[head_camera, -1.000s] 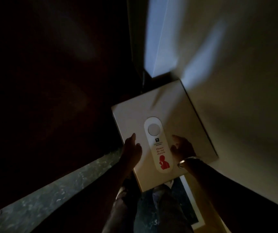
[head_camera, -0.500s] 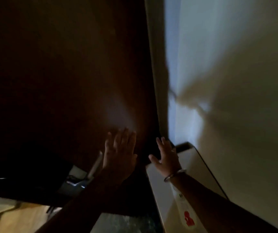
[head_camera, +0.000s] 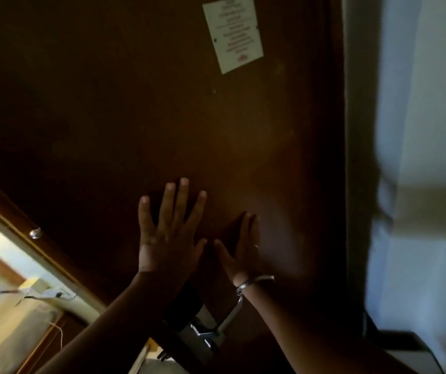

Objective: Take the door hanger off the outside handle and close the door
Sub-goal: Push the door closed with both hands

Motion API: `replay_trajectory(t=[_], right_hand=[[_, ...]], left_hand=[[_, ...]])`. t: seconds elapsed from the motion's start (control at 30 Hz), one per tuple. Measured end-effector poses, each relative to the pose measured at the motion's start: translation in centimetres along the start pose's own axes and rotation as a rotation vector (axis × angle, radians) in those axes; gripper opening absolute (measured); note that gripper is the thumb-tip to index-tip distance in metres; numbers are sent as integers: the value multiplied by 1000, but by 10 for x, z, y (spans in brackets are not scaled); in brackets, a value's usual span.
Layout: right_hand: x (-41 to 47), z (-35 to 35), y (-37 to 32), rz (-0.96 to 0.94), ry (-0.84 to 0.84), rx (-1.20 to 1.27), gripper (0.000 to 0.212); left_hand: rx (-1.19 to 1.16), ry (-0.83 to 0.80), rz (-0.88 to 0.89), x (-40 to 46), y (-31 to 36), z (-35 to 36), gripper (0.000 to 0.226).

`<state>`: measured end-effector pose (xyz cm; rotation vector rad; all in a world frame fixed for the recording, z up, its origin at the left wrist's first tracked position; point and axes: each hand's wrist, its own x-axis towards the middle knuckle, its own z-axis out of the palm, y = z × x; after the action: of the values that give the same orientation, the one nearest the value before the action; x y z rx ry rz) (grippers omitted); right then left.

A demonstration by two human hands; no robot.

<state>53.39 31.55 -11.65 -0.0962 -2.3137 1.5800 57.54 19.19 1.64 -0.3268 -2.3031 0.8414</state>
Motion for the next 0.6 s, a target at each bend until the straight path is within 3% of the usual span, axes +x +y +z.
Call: replay_trajectory(t=[0.2, 0.6], right_hand=[[8, 17, 6, -35, 7, 14, 104], [69, 101, -12, -28, 126, -106, 104]], left_hand=[[61, 75, -2, 9, -8, 23, 99], [-98, 222, 87, 52, -70, 130, 96]])
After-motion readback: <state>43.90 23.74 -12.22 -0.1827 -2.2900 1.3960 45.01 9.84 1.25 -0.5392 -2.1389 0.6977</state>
